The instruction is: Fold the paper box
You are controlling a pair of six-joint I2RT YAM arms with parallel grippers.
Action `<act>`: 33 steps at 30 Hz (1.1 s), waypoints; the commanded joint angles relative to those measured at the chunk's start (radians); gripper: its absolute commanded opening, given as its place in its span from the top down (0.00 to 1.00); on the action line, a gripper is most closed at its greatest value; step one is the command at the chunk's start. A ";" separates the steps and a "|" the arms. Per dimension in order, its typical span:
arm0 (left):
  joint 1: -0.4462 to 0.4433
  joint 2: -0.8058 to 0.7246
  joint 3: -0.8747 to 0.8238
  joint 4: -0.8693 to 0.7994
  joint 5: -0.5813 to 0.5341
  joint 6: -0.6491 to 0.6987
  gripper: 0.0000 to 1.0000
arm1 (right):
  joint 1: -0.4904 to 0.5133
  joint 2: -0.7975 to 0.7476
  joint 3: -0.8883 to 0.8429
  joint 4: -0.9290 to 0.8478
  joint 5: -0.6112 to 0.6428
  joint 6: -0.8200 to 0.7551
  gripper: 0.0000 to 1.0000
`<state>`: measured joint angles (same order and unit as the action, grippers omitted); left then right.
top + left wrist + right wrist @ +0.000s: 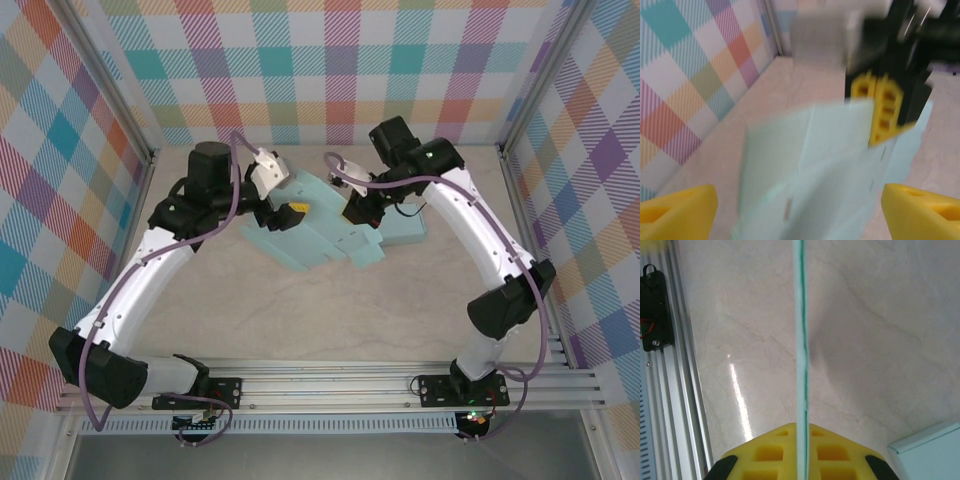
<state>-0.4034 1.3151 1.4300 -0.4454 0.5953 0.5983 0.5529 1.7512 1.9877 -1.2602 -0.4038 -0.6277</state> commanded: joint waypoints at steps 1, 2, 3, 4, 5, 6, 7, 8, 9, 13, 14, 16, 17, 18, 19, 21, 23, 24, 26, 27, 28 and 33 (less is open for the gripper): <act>0.011 0.022 0.057 -0.047 0.067 0.019 0.15 | 0.011 0.027 0.037 -0.085 -0.041 -0.040 1.00; 0.011 0.025 0.066 -0.052 0.067 0.019 0.15 | 0.012 0.029 0.039 -0.085 -0.036 -0.040 1.00; 0.011 0.031 0.080 -0.064 0.067 0.022 0.18 | 0.013 0.030 0.040 -0.085 -0.034 -0.040 1.00; 0.011 0.038 0.092 -0.086 0.067 0.031 0.21 | 0.014 0.030 0.041 -0.084 -0.034 -0.038 1.00; 0.011 0.044 0.104 -0.103 0.070 0.039 0.23 | 0.013 0.030 0.042 -0.084 -0.033 -0.037 1.00; 0.011 0.050 0.110 -0.116 0.071 0.048 0.26 | 0.015 0.029 0.044 -0.084 -0.033 -0.038 1.00; 0.011 0.056 0.113 -0.123 0.069 0.052 0.27 | 0.015 0.030 0.044 -0.084 -0.032 -0.038 1.00; 0.011 0.058 0.116 -0.127 0.067 0.052 0.28 | 0.016 0.028 0.046 -0.085 -0.033 -0.039 1.00; 0.011 0.064 0.119 -0.132 0.064 0.055 0.29 | 0.017 0.028 0.047 -0.086 -0.033 -0.038 1.00; 0.011 0.098 0.146 -0.155 0.084 0.066 0.45 | 0.023 0.027 0.048 -0.090 -0.034 -0.036 1.00; 0.011 0.106 0.157 -0.166 0.095 0.071 0.49 | 0.025 0.027 0.048 -0.090 -0.036 -0.036 1.00; 0.011 0.129 0.185 -0.200 0.122 0.090 0.57 | 0.027 0.027 0.048 -0.090 -0.038 -0.036 1.00; 0.011 0.135 0.195 -0.211 0.131 0.097 0.61 | 0.027 0.028 0.048 -0.091 -0.039 -0.035 1.00; 0.011 0.144 0.203 -0.222 0.142 0.104 0.65 | 0.027 0.028 0.048 -0.088 -0.039 -0.035 1.00; 0.010 0.149 0.209 -0.234 0.153 0.114 0.70 | 0.027 0.026 0.048 -0.087 -0.037 -0.032 1.00; 0.009 0.156 0.217 -0.260 0.171 0.136 0.79 | 0.027 0.024 0.044 -0.077 -0.036 -0.029 1.00; 0.008 0.155 0.218 -0.284 0.183 0.157 0.88 | 0.027 0.016 0.033 -0.061 -0.032 -0.022 1.00; 0.008 0.152 0.212 -0.288 0.184 0.162 0.95 | 0.026 0.010 0.023 -0.048 -0.029 -0.018 1.00; 0.008 0.140 0.195 -0.278 0.172 0.164 1.00 | 0.027 -0.007 -0.002 -0.016 -0.021 -0.006 1.00; 0.008 0.131 0.182 -0.262 0.164 0.155 1.00 | 0.026 -0.019 -0.020 0.003 -0.015 0.003 1.00; 0.007 0.121 0.166 -0.240 0.155 0.140 1.00 | 0.025 -0.032 -0.040 0.023 -0.013 0.011 0.99; 0.009 0.080 0.116 -0.152 0.109 0.038 1.00 | 0.005 -0.115 -0.156 0.128 -0.007 0.062 0.67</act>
<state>-0.4034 1.4418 1.5723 -0.6464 0.7132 0.6964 0.5701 1.7081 1.8729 -1.2163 -0.3965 -0.5961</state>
